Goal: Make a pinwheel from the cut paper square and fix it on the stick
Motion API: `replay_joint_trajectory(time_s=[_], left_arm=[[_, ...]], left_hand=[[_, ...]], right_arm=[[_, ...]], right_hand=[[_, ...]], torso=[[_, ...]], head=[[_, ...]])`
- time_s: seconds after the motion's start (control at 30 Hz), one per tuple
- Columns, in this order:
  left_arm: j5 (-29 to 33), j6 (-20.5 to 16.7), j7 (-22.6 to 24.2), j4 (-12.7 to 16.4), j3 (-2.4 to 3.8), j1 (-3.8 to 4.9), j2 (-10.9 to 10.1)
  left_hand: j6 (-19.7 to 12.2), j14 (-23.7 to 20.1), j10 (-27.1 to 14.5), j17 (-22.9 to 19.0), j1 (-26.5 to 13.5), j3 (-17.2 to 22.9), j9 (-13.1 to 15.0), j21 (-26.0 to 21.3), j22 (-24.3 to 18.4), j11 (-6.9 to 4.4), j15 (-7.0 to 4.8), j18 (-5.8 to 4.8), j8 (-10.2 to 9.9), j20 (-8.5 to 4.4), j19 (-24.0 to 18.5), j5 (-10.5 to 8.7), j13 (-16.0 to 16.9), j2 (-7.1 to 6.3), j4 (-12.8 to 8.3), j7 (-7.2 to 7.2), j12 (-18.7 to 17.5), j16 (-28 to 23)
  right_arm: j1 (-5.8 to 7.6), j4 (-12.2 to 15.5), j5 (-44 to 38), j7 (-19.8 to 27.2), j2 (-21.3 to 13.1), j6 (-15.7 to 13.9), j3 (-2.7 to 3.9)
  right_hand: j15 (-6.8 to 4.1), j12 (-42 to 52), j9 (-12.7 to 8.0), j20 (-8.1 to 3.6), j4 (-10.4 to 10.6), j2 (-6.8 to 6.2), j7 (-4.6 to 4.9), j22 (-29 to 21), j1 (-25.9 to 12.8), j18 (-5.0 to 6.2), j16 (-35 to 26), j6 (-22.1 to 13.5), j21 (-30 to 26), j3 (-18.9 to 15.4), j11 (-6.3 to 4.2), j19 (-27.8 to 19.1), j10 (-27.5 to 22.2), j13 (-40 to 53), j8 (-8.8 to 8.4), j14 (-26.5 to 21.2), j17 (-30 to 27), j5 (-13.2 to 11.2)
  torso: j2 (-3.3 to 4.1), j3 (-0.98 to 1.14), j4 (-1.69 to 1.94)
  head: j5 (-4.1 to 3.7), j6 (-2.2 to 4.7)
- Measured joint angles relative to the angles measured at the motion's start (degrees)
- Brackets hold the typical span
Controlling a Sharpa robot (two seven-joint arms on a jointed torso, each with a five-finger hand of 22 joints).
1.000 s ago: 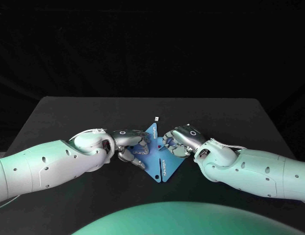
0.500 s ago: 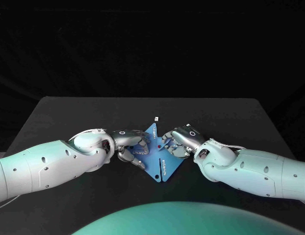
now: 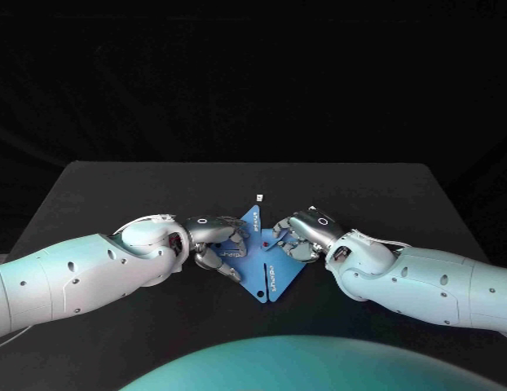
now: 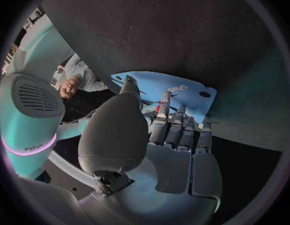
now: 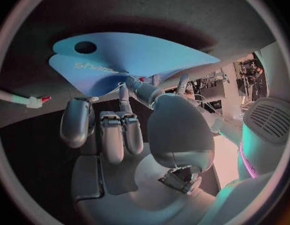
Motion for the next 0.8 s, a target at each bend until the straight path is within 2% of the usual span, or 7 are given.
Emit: replay_joint_trajectory(time_s=[0.2, 0.4, 0.5, 0.57, 0.63, 0.7, 0.8], left_arm=[[0.03, -0.03, -0.01, 0.0, -0.01, 0.0, -0.03], [0.04, -0.35, 0.14, 0.11, -0.04, -0.03, -0.25], [0.11, -0.97, 0.38, 0.28, -0.08, -0.06, -0.74], [0.25, -1.51, 0.59, 0.5, -0.11, -0.07, -1.13], [0.51, -2.19, 0.89, 0.8, -0.11, -0.07, -1.62], [0.85, -2.79, 1.22, 1.18, 0.11, -0.07, -2.14], [1.64, -3.93, 2.03, 2.04, 0.9, 0.05, -2.68]], left_hand=[[0.0, 0.0, 0.0, 0.01, 0.0, 0.0, 0.01, 0.0, 0.0, 0.0, 0.0, 0.0, -0.02, 0.0, 0.0, 0.0, 0.0, 0.0, 0.0, 0.0, 0.0, 0.0], [0.0, 1.22, 1.35, 0.39, 0.0, 0.0, 0.03, 0.0, 0.18, 0.46, 0.56, 0.0, -0.07, 0.22, 0.47, 0.0, 0.08, 0.0, 0.0, 0.0, 0.0, 0.03], [0.0, 3.26, 4.19, 0.84, 0.49, 0.02, 0.16, 0.66, 0.48, 0.62, 0.7, 0.01, 0.35, 0.15, 1.97, 0.0, 0.31, 0.49, 0.02, 0.0, 0.0, 0.67], [1.13, 4.57, 6.1, 1.12, 0.91, 0.41, 0.26, 0.84, 0.7, 0.76, 0.81, 0.0, 0.49, 0.08, 2.92, 0.0, 0.41, 0.91, 0.08, 1.13, 0.27, 0.98], [1.66, 6.2, 9.0, 1.45, 1.45, 0.58, 0.56, 1.43, 0.95, 0.91, 0.92, 0.01, 0.88, 0.11, 4.25, 0.0, 0.62, 1.44, -0.1, 1.67, 0.56, 1.46], [1.95, 7.96, 11.89, 1.77, 2.26, 1.06, 0.42, 1.82, 1.19, 1.13, 1.14, 0.01, 0.96, 0.2, 5.51, 0.0, 0.76, 2.25, -0.1, 1.97, 0.68, 1.82], [1.95, 8.61, 13.22, 1.83, 2.42, 1.04, 0.11, 1.95, 1.21, 1.13, 1.21, 0.01, 0.94, 0.21, 5.76, 0.0, 0.79, 2.42, -0.08, 1.97, 0.68, 1.89]], right_arm=[[0.0, -0.08, 0.29, 0.14, -0.02, 0.21, 0.0], [0.0, -0.14, 0.56, 0.33, 0.05, 0.44, 0.0], [0.0, -0.14, 0.68, 0.42, 0.05, 0.58, 0.0], [0.01, -0.14, 0.74, 0.47, 0.04, 0.66, 0.0], [0.01, -0.14, 0.8, 0.52, 0.0, 0.73, 0.0], [0.01, -0.14, 0.84, 0.54, -0.02, 0.77, 0.0], [0.01, -0.14, 0.9, 0.56, -0.03, 0.83, 0.0]], right_hand=[[0.0, 0.0, 0.0, 0.0, 0.0, 0.0, 0.0, 0.08, 0.0, 0.0, 0.0, 0.0, 0.0, 0.0, 0.0, 0.0, 0.0, 0.0, 0.0, 0.0, 0.0, 0.0], [0.0, 0.0, 0.0, 0.0, 0.0, 0.0, 0.0, 0.08, 0.0, 0.0, 0.0, 0.0, 0.0, 0.0, 0.0, 0.0, 0.0, -0.01, 0.0, 0.0, 0.0, 0.0], [0.0, 0.0, -0.06, 0.0, 0.0, 0.0, 0.0, 0.18, 0.0, 0.0, 0.0, 0.0, 0.0, 0.0, 0.0, 0.0, 0.0, -0.01, 0.0, 0.0, 0.0, 0.0], [0.0, 0.0, -0.06, 0.0, 0.0, 0.0, 0.0, 0.18, 0.0, 0.0, 0.0, 0.0, 0.0, 0.0, 0.0, 0.0, 0.0, -0.01, 0.0, 0.0, 0.0, 0.0], [0.0, 0.0, -0.06, 0.0, 0.0, 0.0, 0.0, 0.18, 0.0, 0.0, 0.0, 0.0, 0.0, 0.0, 0.0, 0.0, 0.0, -0.01, 0.0, 0.0, 0.0, 0.0], [0.0, 0.0, -0.06, 0.0, 0.0, 0.0, 0.0, 0.23, 0.0, 0.0, 0.0, 0.0, 0.0, 0.0, 0.0, 0.0, 0.0, -0.01, 0.0, 0.0, 0.01, 0.0], [0.0, 0.0, -0.05, 0.0, 0.0, 0.0, 0.0, 0.23, 0.0, 0.0, 0.0, 0.0, 0.0, 0.0, 0.0, 0.01, 0.0, -0.01, 0.0, 0.0, 0.05, 0.0]], torso=[[-0.01, 0.01, -0.02], [-0.01, 0.02, 0.0], [0.01, 0.02, 0.03], [0.02, 0.0, 0.04], [0.02, -0.02, 0.05], [0.03, -0.02, 0.05], [0.04, -0.03, 0.05]], head=[[-0.05, 0.0], [0.01, 0.0], [0.02, 0.0], [-0.02, 0.0], [-0.04, 0.0], [-0.07, 0.0], [-0.09, 0.0]])
